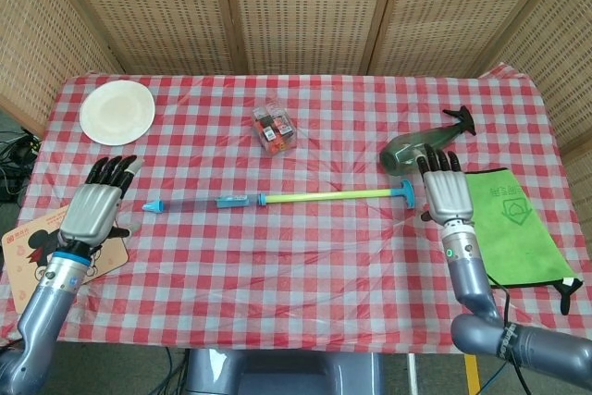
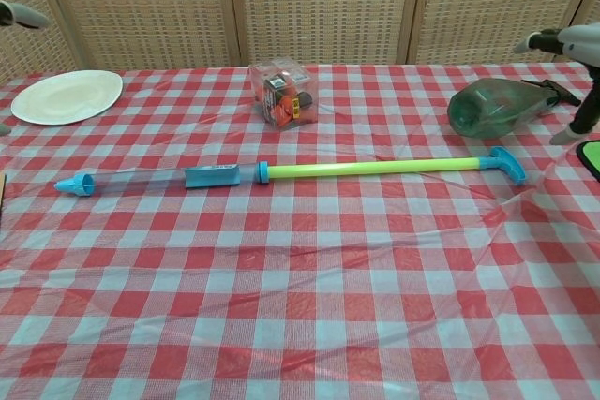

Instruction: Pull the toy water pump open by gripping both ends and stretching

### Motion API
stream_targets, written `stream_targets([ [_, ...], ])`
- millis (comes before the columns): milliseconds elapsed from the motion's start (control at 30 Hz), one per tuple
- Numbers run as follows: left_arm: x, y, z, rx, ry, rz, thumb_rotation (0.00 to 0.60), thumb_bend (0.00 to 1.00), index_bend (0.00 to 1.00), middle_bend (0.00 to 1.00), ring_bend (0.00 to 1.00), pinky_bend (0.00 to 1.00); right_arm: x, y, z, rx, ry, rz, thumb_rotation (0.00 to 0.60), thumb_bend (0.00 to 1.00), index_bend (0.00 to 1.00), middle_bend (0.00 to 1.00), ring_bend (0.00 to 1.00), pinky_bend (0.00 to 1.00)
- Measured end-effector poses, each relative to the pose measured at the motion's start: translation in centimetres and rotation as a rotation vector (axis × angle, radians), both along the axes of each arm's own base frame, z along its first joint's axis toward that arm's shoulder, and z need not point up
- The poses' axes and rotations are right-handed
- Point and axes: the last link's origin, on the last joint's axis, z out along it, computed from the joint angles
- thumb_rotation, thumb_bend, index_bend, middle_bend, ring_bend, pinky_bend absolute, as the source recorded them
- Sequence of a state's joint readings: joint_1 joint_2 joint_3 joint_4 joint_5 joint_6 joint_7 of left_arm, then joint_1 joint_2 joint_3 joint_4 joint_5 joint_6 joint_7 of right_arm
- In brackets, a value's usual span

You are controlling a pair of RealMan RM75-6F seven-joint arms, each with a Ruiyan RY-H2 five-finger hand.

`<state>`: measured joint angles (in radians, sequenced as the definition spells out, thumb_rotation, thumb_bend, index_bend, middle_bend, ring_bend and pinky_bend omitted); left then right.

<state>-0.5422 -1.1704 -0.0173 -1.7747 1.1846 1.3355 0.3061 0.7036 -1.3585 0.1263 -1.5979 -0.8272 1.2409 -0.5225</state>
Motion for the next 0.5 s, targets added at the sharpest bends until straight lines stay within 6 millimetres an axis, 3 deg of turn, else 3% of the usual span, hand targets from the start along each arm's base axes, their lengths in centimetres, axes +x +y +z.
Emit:
stream_targets([
  [133, -2.3, -2.9, -0.3, 0.093, -0.008, -0.055, 0.6, 0.18, 0.0, 0.0, 0.0, 0.0, -1.4, 2.9, 0.7, -0.048, -0.027, 0.106, 0.6, 0.17, 0.0, 0.0, 0.0, 0.0],
  [367, -5.2, -8.5, -1.8, 0.124, -0.045, -0.047, 0.6, 0.18, 0.0, 0.0, 0.0, 0.0, -6.4, 11.1, 1.9, -0.102, -0.107, 0.15, 0.6, 0.17, 0.0, 0.0, 0.0, 0.0],
  [500, -6.1, -10.3, -1.8, 0.143, -0.048, -0.04, 0.6, 0.18, 0.0, 0.0, 0.0, 0.0, -7.6, 13.4, 2.1, -0.1, -0.122, 0.157, 0.6, 0.17, 0.0, 0.0, 0.0, 0.0],
])
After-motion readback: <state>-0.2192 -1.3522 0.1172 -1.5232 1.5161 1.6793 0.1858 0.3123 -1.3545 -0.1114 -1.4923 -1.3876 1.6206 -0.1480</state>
